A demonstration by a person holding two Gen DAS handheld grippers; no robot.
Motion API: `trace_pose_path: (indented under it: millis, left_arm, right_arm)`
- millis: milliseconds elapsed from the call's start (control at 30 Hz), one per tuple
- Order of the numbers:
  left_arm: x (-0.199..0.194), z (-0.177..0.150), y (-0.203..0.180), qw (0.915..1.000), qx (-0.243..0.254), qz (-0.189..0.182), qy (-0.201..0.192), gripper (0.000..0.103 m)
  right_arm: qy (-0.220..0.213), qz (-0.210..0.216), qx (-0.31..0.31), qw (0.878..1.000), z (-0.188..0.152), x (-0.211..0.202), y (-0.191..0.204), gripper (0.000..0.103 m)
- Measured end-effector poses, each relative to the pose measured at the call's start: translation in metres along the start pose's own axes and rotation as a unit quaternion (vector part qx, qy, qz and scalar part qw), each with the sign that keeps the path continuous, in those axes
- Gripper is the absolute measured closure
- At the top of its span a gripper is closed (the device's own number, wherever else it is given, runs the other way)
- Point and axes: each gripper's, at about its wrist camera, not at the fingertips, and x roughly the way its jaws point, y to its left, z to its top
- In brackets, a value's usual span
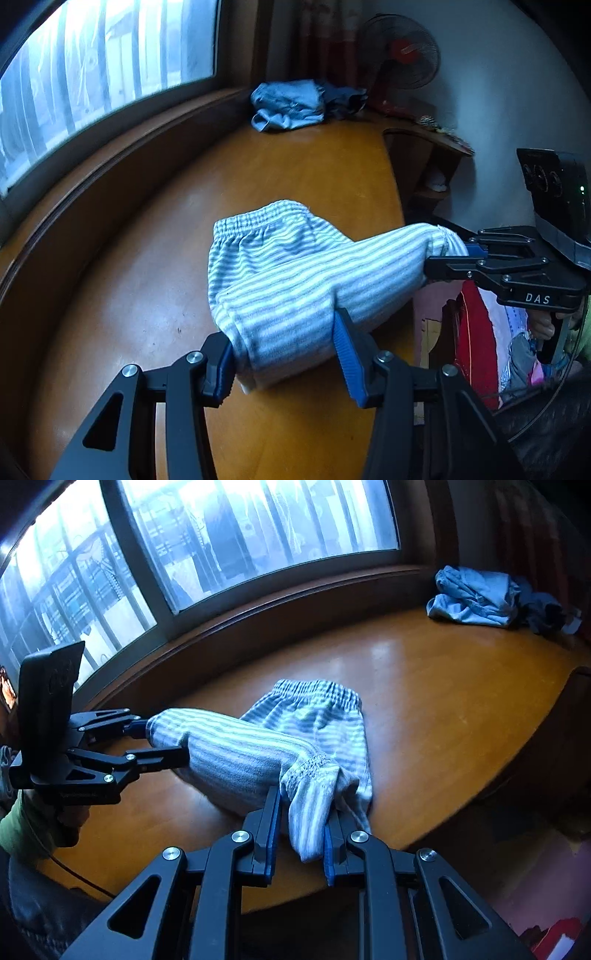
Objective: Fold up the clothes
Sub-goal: 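Roll the held end over toward the waistband and open the right gripper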
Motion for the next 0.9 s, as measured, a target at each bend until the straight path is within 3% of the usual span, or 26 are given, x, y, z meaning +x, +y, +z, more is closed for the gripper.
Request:
trace_pose_path:
  millis: [233,500,600,767,900]
  left_arm:
    - [0.032,0.034,0.039,0.9984,-0.051,-0.001,0.025,0.058]
    - [0.088,0.074,0.083,0.9927,-0.106,0.04,0.042,0.056]
    - [0.105,0.078,0.093,0.9902,-0.121,0.052,0.046,0.055]
    - [0.11,0.078,0.102,0.9868,-0.146,0.055,0.042,0.047]
    - [0.105,0.074,0.1,0.9847,-0.157,0.064,0.04,0.046]
  right_arm:
    - [0.025,0.029,-0.005,0.999,0.05,0.038,-0.031,0.082]
    - [0.039,0.051,0.029,0.997,0.108,0.102,-0.082,0.079]
    - [0.041,0.054,0.034,0.997,0.112,0.118,-0.093,0.072]
    - [0.027,0.095,0.098,0.99,0.106,0.114,-0.118,0.071]
    - [-0.003,0.121,0.14,0.983,0.091,0.09,-0.129,0.052]
